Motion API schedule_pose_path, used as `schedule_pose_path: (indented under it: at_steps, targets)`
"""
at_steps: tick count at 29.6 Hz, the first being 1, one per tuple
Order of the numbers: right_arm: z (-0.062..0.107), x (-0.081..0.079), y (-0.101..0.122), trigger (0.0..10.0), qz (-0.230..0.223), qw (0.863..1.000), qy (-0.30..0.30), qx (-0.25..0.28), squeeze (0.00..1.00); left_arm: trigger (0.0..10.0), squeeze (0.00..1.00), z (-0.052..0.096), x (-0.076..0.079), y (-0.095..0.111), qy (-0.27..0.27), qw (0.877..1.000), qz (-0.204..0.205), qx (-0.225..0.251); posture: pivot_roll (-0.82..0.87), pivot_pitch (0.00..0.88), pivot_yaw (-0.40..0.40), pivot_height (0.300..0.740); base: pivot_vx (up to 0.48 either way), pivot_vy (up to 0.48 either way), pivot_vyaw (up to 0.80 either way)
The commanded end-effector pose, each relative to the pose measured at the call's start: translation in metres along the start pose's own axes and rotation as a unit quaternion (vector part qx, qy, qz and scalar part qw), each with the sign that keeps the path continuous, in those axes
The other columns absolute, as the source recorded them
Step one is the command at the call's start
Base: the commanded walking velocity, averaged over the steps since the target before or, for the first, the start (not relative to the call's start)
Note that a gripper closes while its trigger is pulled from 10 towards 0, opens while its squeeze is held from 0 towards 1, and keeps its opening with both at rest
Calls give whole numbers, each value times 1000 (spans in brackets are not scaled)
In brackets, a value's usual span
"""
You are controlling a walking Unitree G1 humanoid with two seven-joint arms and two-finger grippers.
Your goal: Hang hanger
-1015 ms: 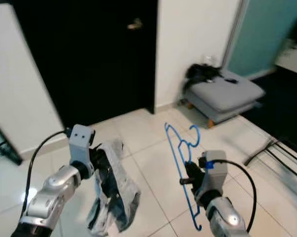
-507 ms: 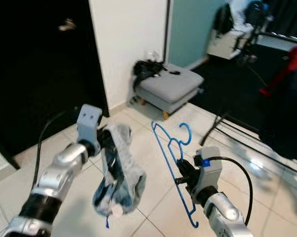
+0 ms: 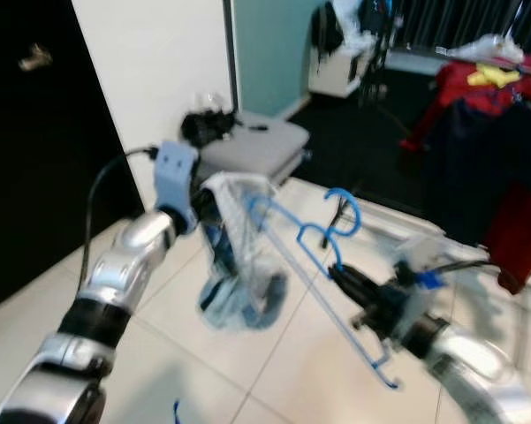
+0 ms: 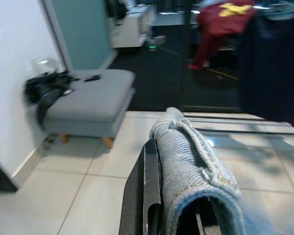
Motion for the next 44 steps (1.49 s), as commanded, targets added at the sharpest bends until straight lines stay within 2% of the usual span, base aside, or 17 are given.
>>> schedule_pose_path:
  at_steps: [1,3,7,10,15,18,26,31,33,34,35,36,37,38,40,42,44]
  targets:
    - [4,-19,3,10000,-9,999,53,-3,0,10000,0,-4,-1,0,14,1000,-1,-11,-42,0,15,740,0,0,0]
    - [8,-31,1,10000,-13,996,83,-19,0,10000,0,-6,-3,-3,27,999,-2,-25,-41,0,16,740,0,0,0]
    - [7,-34,-1,10000,-12,995,90,-28,0,10000,0,-8,-2,-1,31,999,0,-29,-37,0,17,740,0,0,0]
    - [-3,-31,-7,10000,-5,996,76,-37,0,10000,0,-9,9,13,17,1000,15,-10,-27,0,13,740,0,0,0]
    - [-9,-32,-6,10000,-6,996,78,-36,0,10000,0,-9,16,23,7,1000,23,0,-23,0,10,740,0,0,0]
    - [-22,-28,-6,10000,-3,997,67,-31,0,10000,0,-8,31,35,-9,998,54,10,-10,0,3,740,0,0,0]
    - [-36,-23,-2,10000,-3,999,48,-17,0,10000,0,-6,46,34,-17,997,79,-2,-3,0,-2,740,0,0,0]
    - [-37,-17,-2,10000,2,999,32,-22,0,10000,0,-6,47,29,-10,997,76,-11,-4,0,-2,740,0,0,0]
    - [-24,-23,-11,10000,3,997,55,-58,0,10000,0,-6,40,25,5,998,68,-19,-6,0,0,740,0,0,0]
    - [-24,-23,-11,10000,3,997,55,-58,0,10000,0,-6,40,25,5,998,68,-19,-6,0,0,740,0,0,0]
    - [-13,-29,-18,10000,4,994,74,-85,0,10000,0,-6,37,24,10,998,66,-21,-8,0,0,740,0,0,0]
    - [-13,-29,-18,10000,4,994,74,-85,0,10000,0,-6,37,24,10,998,66,-21,-8,0,0,740,0,0,0]
    - [0,-31,-24,10000,-1,991,84,-109,0,10000,0,-5,35,24,13,997,66,-23,-9,0,0,740,0,0,0]
    - [11,-30,-26,10000,-7,989,85,-123,0,10000,0,-4,33,24,14,997,66,-24,-13,0,1,740,0,0,0]
    - [11,-30,-26,10000,-7,989,85,-123,0,10000,0,-4,33,24,14,997,66,-24,-13,0,1,740,0,0,0]
    - [20,-27,-25,10000,-9,988,81,-131,0,10000,0,-4,33,24,15,997,67,-25,-13,0,1,740,0,0,0]
    - [32,-15,-15,10000,-3,991,58,-124,0,10000,0,-2,35,23,13,997,68,-29,-19,0,5,740,0,0,0]
Point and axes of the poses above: a point about 5 cm out from each wrist's last joint towards the gripper, its own z axis pointing back from the gripper into the wrist, its own y axis along the axis of the wrist's last joint, x = y × z, the point moved 6 cm from there along -z, pointing out of the wrist towards the gripper, and after that the axes turned 1 degree about z, right-handed, at the moved point
